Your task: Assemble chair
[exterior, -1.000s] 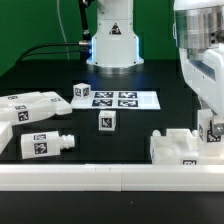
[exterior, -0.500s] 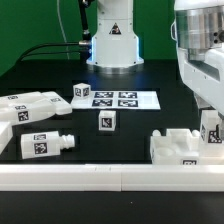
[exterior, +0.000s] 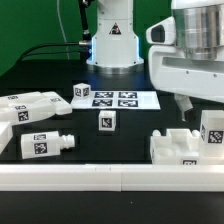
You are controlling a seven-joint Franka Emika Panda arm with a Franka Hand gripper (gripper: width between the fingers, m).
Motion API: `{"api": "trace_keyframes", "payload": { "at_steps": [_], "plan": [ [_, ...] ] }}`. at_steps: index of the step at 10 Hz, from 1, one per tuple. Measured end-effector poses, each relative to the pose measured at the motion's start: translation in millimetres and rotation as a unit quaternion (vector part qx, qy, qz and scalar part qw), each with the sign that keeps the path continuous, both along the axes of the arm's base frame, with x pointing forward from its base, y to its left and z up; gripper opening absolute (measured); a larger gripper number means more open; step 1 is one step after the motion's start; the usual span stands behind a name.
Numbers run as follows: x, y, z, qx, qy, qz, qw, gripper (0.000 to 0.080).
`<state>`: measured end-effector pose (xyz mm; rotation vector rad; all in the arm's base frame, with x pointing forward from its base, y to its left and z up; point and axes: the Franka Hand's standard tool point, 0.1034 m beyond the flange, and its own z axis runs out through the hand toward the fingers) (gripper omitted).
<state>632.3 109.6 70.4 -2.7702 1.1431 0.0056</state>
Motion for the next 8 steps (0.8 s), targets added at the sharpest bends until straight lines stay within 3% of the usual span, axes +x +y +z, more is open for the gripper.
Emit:
{"api": "trace_keyframes", "payload": {
  "at_steps": [4, 8],
  "plan": [
    [-1.3, 2.2, -0.8, -0.009, -0.017, 0.143, 0.990, 0.0649],
    [-1.0, -0.6, -0.9, -0.018, -0.034, 0.271, 0.962, 0.0649]
  ]
}}
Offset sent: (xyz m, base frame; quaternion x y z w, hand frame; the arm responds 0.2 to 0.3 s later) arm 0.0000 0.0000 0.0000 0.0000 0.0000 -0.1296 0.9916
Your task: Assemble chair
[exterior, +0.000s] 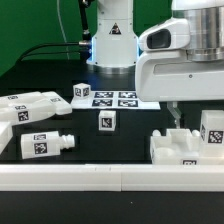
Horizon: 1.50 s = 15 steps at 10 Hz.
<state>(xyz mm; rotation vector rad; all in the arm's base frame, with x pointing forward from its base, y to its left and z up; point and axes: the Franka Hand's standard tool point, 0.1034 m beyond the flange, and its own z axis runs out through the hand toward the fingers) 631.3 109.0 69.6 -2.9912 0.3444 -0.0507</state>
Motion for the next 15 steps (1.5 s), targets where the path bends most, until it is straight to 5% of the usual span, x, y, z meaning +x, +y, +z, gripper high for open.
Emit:
{"api": "trace_keyframes", "payload": {
  "at_steps": [2, 4, 5, 6, 15],
  "plan": [
    [0.2, -1.3, 0.0, -0.003, -0.007, 0.057, 0.998, 0.0649],
    [0.2, -1.4, 0.0, -0.002, -0.006, 0.045, 0.999, 0.0425],
    [0.3, -1.6, 0.0, -0.002, -0.006, 0.046, 0.999, 0.0425],
    [0.3, -1.2, 0.0, 0.000, -0.003, 0.019, 1.000, 0.0281],
    [-0.1, 0.7, -0.1, 0.014, 0.033, -0.258, 0.965, 0.0282]
  ]
}}
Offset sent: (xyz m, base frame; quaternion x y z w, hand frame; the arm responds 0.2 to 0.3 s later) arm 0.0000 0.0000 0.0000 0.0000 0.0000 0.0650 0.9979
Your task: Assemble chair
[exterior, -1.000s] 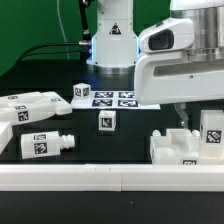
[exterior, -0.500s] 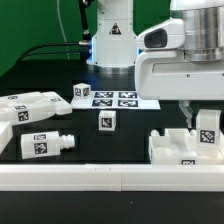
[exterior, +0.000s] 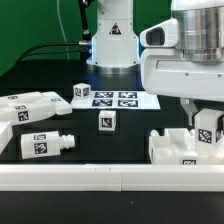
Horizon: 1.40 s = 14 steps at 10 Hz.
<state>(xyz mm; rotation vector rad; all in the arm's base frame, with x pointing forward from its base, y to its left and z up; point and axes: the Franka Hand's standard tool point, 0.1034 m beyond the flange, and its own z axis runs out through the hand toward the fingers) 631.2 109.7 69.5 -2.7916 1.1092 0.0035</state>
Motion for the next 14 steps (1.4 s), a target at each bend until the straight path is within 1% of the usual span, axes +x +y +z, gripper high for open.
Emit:
{"api": "trace_keyframes", "payload": {
  "at_steps": [3, 5, 7, 8, 10, 11, 12, 13, 14],
  "plan": [
    [-0.1, 1.0, 0.0, 0.005, 0.012, -0.096, 0.995, 0.0284],
    [-0.3, 1.6, 0.0, 0.011, 0.024, -0.185, 0.982, 0.0284],
    [-0.9, 2.1, -0.5, 0.017, 0.036, -0.267, 0.963, 0.0284],
    [-1.0, 2.5, -0.5, 0.021, 0.044, -0.326, 0.944, 0.0284],
    [-1.0, 3.6, -0.5, 0.028, 0.054, -0.395, 0.917, 0.0284],
    [-0.8, 4.2, -0.4, 0.034, 0.060, -0.434, 0.898, 0.0284],
    [-0.8, 4.2, -0.5, 0.034, 0.061, -0.438, 0.896, 0.0284],
    [-0.9, 4.6, -0.5, 0.034, 0.060, -0.432, 0.899, 0.0284],
    [-0.9, 4.7, -0.5, 0.033, 0.058, -0.417, 0.907, 0.0475]
  ]
}}
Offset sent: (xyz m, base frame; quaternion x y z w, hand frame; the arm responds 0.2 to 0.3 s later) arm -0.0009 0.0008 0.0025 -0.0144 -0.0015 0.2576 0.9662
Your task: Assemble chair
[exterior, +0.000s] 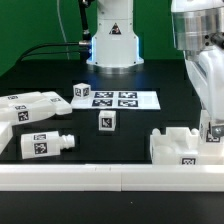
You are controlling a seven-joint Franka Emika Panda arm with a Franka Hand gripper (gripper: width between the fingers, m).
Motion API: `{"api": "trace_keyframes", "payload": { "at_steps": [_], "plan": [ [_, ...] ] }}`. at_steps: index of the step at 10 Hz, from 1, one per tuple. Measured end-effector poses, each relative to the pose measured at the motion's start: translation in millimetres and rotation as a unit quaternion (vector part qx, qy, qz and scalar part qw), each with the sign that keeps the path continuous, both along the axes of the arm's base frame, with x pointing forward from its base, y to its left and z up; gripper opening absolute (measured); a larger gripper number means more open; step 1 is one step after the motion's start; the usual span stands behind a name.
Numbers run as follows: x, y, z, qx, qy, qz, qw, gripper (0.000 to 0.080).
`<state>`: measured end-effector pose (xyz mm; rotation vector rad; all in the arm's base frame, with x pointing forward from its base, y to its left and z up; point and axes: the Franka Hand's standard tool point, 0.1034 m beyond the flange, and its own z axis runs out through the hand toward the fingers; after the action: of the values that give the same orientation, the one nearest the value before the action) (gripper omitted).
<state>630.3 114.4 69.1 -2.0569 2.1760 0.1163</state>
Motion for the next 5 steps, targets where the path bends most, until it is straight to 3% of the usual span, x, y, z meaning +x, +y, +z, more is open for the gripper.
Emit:
{"api": "trace_keyframes", "payload": {
  "at_steps": [1, 2, 3, 5],
  "plan": [
    [0.0, 0.1, 0.0, 0.000, 0.000, 0.002, 1.000, 0.0589],
    [0.6, -2.1, 0.2, -0.004, -0.009, 0.056, 0.998, 0.0589],
    [1.9, -7.4, 0.5, -0.009, -0.025, 0.150, 0.988, 0.0637],
    [2.9, -12.7, 1.1, -0.016, -0.043, 0.263, 0.964, 0.0646]
  ]
}}
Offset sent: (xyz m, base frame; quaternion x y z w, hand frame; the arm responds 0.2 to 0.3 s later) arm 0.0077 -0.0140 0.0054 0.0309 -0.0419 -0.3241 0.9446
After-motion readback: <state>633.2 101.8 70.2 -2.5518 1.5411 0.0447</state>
